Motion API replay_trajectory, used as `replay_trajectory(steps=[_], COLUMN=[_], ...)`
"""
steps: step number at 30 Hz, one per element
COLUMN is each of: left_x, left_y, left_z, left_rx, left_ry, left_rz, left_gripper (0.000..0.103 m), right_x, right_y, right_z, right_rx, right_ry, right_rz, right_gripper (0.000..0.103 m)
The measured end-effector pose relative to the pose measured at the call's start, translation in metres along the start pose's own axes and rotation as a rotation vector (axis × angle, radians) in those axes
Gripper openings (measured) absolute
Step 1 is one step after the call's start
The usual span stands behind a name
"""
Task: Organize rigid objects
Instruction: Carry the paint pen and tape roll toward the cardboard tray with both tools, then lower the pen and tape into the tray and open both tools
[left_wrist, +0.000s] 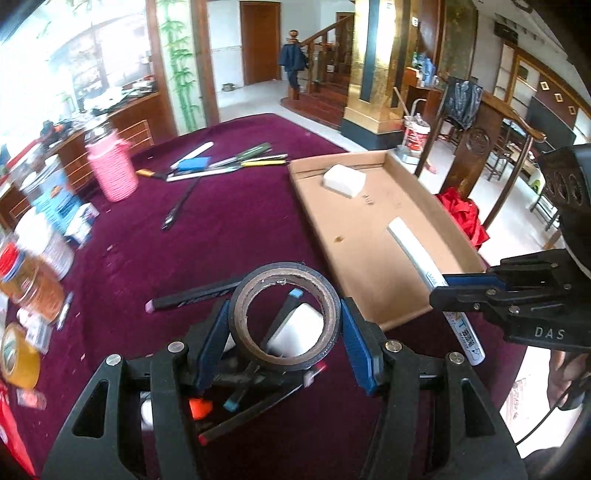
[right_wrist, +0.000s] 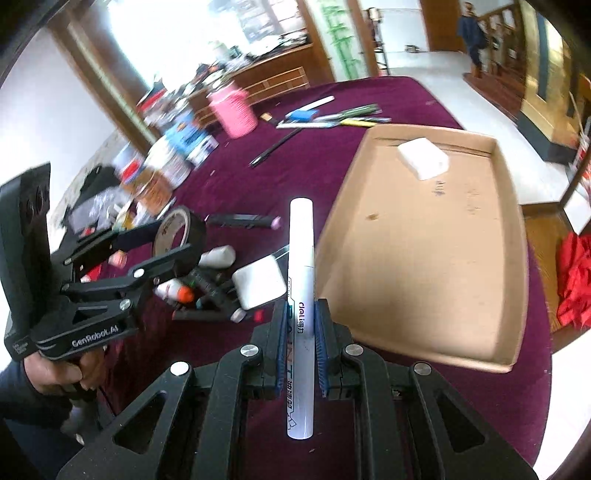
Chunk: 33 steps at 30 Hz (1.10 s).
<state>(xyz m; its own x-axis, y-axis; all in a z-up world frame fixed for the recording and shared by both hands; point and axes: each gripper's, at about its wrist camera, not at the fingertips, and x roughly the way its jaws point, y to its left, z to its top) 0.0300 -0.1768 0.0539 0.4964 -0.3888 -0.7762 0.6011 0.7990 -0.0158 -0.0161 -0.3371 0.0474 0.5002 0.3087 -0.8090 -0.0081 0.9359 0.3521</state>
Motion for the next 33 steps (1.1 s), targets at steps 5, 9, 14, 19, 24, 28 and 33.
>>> replay_trajectory(steps=[5, 9, 14, 19, 24, 28, 33], left_x=[0.028, 0.061, 0.105, 0.145, 0.176, 0.194, 0.209], left_y=[-0.026, -0.045, -0.056, -0.06, -0.061, -0.059, -0.052], left_z=[0.032, 0.057, 0.08, 0.1, 0.114, 0.119, 0.123], left_rx=[0.019, 0.032, 0.014, -0.008, -0.015, -0.027, -0.075], left_ry=[0.032, 0.073, 0.118, 0.164, 0.205, 0.23, 0.259], left_rz=[-0.057, -0.093, -0.101, -0.081, -0.055, -0.039, -0.043], left_gripper=[0.058, 0.058, 0.058, 0.058, 0.058, 0.057, 0.057], right_x=[-0.007, -0.005, 0.003, 0.023, 0.047, 0.065, 0.083], right_y=[-0.04, -0.075, -0.112, -0.143, -0.166, -0.176, -0.177], right_z=[0.016, 0.028, 0.045, 0.065, 0.091, 0.11, 0.122], right_rx=[0.088, 0.161, 0.219, 0.257, 0.265, 0.25, 0.222], right_ry=[-0.038, -0.048, -0.049, -0.029, 0.007, 0.045, 0.094], right_rz=[-0.012, -0.018, -0.037, -0.058, -0.08, -0.097, -0.113], right_gripper=[0.013, 0.013, 0.013, 0.013, 0.013, 0.013, 0.013])
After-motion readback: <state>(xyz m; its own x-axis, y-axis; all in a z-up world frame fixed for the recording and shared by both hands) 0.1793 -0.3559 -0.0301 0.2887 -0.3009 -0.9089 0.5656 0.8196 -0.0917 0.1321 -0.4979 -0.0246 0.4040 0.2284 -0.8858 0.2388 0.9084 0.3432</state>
